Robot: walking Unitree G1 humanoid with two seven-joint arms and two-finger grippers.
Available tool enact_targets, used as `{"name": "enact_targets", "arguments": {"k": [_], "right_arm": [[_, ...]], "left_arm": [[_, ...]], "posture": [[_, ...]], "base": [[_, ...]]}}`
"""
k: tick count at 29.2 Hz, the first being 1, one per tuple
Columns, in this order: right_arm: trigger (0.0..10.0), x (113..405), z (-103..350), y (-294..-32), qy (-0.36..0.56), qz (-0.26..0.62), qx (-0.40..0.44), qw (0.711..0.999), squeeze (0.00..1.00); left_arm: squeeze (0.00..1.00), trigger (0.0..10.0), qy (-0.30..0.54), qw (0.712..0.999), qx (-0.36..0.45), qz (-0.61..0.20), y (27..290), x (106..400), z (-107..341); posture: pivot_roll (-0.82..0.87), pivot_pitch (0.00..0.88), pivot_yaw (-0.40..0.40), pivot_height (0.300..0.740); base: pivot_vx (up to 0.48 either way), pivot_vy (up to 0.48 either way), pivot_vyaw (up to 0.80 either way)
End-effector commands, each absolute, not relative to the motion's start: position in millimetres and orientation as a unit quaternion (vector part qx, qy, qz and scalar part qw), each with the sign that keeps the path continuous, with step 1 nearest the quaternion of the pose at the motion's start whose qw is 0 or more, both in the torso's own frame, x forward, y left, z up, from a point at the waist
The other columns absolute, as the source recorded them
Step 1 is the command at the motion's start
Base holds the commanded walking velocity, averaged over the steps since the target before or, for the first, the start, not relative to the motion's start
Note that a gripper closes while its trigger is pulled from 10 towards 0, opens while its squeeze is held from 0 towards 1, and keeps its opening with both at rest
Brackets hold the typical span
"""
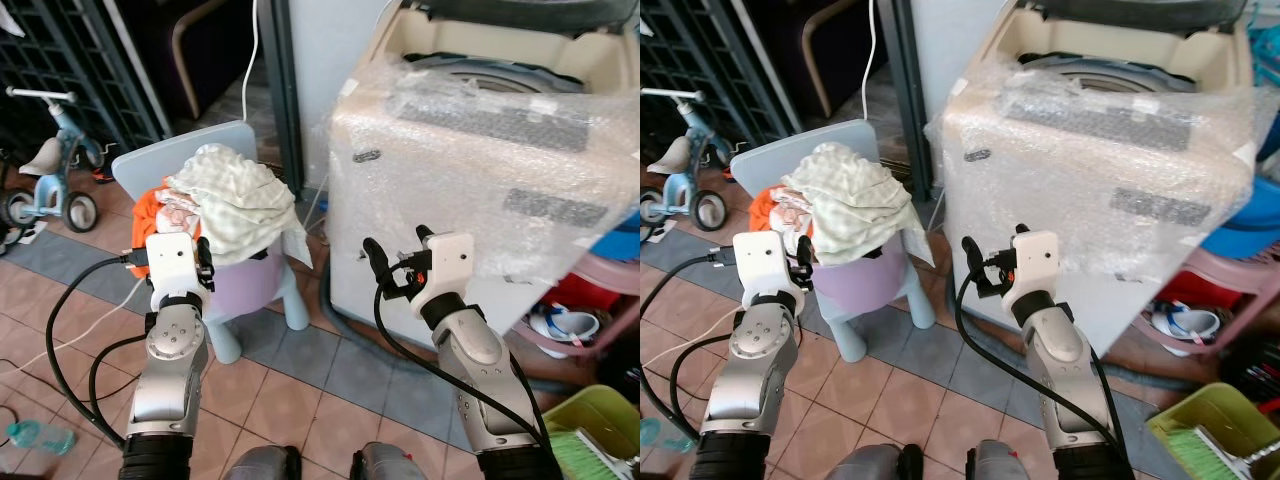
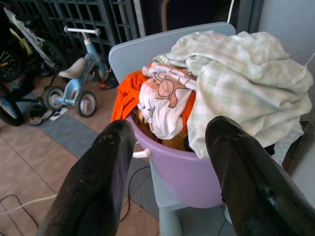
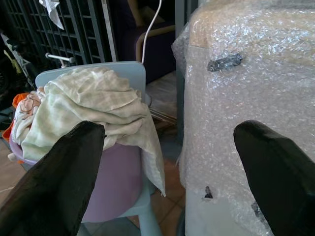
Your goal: Clothes washing
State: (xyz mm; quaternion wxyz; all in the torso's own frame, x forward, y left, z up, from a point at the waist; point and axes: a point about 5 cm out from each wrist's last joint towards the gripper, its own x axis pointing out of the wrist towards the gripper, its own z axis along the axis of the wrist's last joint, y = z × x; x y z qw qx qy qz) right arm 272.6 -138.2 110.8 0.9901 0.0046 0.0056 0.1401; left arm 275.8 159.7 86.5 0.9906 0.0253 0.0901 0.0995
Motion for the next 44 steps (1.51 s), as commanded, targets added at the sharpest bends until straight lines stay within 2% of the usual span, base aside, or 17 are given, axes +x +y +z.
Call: {"name": "enact_targets", "arguments": {"k": [1,5,15,36,44], "right_arm": [[10.0,272.8,114.5,-133.5,-0.002,0.147,0.010,0.989,0.00],[10.0,272.8,114.8,-133.6,-0.004,0.145,0.012,0.989,0.00],[10.0,274.3,115.6,-138.1,-0.009,0.130,0.007,0.992,0.00],[10.0,276.4,116.2,-137.1,-0.016,0.128,-0.009,0.992,0.00],[10.0,279.5,115.9,-141.7,-0.020,0.102,-0.035,0.994,0.00]], "left_arm": [[0.00,10.0,0.088,0.990,0.032,0.108,165.4,277.2,88.6],[0.00,10.0,0.083,0.990,0.032,0.106,165.2,277.8,89.3],[0.00,10.0,0.065,0.993,0.033,0.095,162.5,278.5,92.9],[0.00,10.0,0.054,0.994,0.034,0.089,162.0,276.6,92.8],[0.00,10.0,0.059,0.993,0.049,0.087,161.6,277.4,91.2]], "posture": [[-0.04,0.088,0.038,0.740],[-0.04,0.087,0.037,0.740],[-0.04,0.083,0.038,0.740],[-0.04,0.081,0.035,0.740],[-0.04,0.085,0.033,0.740]], "base": [[0.000,0.469,0.79],[0.000,0.469,0.78],[0.093,0.000,0.00],[0.460,0.000,0.00],[0.465,0.000,0.00]]}}
